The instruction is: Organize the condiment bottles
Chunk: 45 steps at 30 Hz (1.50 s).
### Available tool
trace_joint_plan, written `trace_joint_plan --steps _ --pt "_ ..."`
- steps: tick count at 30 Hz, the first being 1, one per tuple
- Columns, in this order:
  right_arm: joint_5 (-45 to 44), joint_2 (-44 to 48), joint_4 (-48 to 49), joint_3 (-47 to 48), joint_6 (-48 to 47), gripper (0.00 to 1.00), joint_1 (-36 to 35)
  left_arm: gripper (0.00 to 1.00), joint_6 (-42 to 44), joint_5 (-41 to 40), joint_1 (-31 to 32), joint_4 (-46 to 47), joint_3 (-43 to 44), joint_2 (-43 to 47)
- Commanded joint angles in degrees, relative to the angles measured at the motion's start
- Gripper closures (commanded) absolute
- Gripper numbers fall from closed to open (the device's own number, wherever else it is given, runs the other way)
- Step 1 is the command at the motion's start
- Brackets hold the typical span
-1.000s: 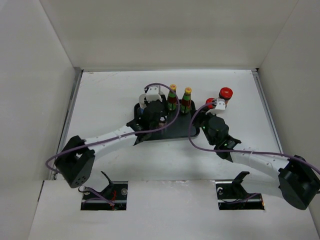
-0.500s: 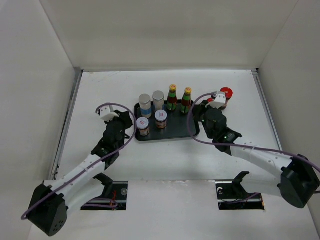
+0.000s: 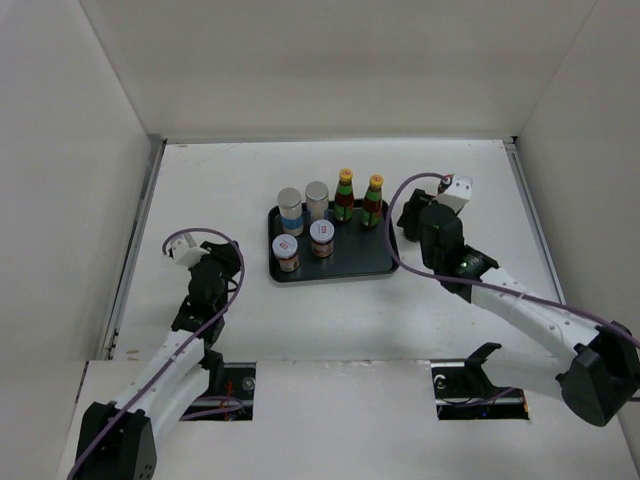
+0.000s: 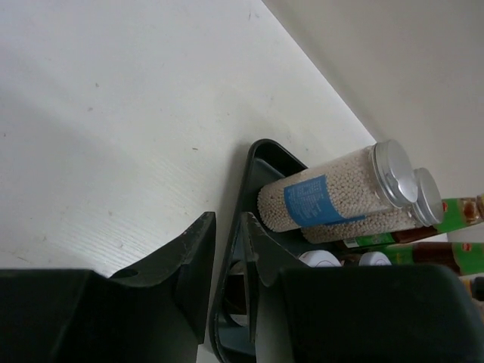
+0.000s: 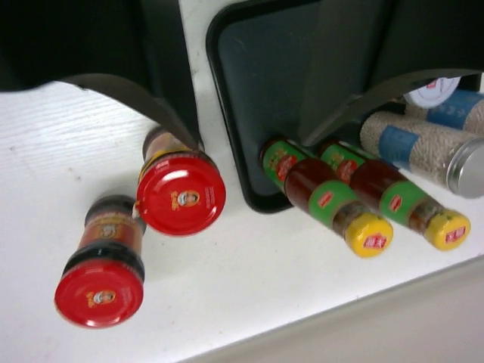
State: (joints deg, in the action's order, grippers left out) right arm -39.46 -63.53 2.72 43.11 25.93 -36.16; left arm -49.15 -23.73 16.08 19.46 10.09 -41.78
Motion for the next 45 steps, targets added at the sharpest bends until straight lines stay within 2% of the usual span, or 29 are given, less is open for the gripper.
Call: trace_joint_plan --steps 1,4,8,12,19,24,27,29,31,34,37,40,45 --pt "-0.6 -4.9 0.5 4.3 -1.8 0.33 5.1 0.81 -1.7 4.3 -4.0 1.7 -0.8 2.6" --pt "4.6 -10.0 -0.8 7.3 -4.6 0.26 10.5 0.8 -2.1 2.9 -4.4 4.9 -1.9 0.7" --pt "3.8 -11.4 -0.3 8.6 -5.6 0.14 10.8 0.79 -2.4 3.9 -2.1 8.8 -1.5 -6.3" --pt "5.1 -14.6 -1.7 10.6 -5.9 0.08 11.2 0.79 -2.4 3.3 -1.4 9.8 -1.8 -6.2" --pt "11.0 -21.9 -2.6 13.3 -4.6 0.04 14.0 0.76 -1.5 -0.1 0.7 9.9 -2.2 -4.9" --pt "11.6 -25.0 -3.0 13.1 -3.3 0.05 14.6 0.74 0.1 -2.3 2.9 10.4 -1.5 -5.5" --pt "11.9 -25.9 -2.1 12.0 -2.6 0.1 14.4 0.73 0.1 -2.2 2.9 9.8 -2.1 -4.7" --pt "11.2 -25.3 -1.1 11.1 -2.6 0.21 14.3 0.72 0.1 -2.6 3.1 10.1 -2.3 -4.1" --pt "8.5 -22.6 0.9 9.5 -2.8 0.36 14.1 0.71 0.3 -2.7 3.1 10.4 -2.3 -4.2" --pt "3.5 -18.3 3.5 7.5 -6.0 0.48 10.9 0.69 0.3 -2.5 3.0 10.4 -2.6 -3.9" --pt "-0.8 -13.2 3.1 7.2 -8.8 0.51 6.1 0.63 0.0 -2.8 2.5 10.4 -3.1 -2.7" --pt "-1.2 -9.8 3.0 7.2 -9.7 0.51 1.3 0.53 0.2 -2.7 2.6 11.6 -3.3 -3.3" --pt "3.3 -14.4 4.7 11.4 -8.6 0.52 -4.0 0.4 0.1 -3.1 2.8 11.9 -3.7 -2.5"
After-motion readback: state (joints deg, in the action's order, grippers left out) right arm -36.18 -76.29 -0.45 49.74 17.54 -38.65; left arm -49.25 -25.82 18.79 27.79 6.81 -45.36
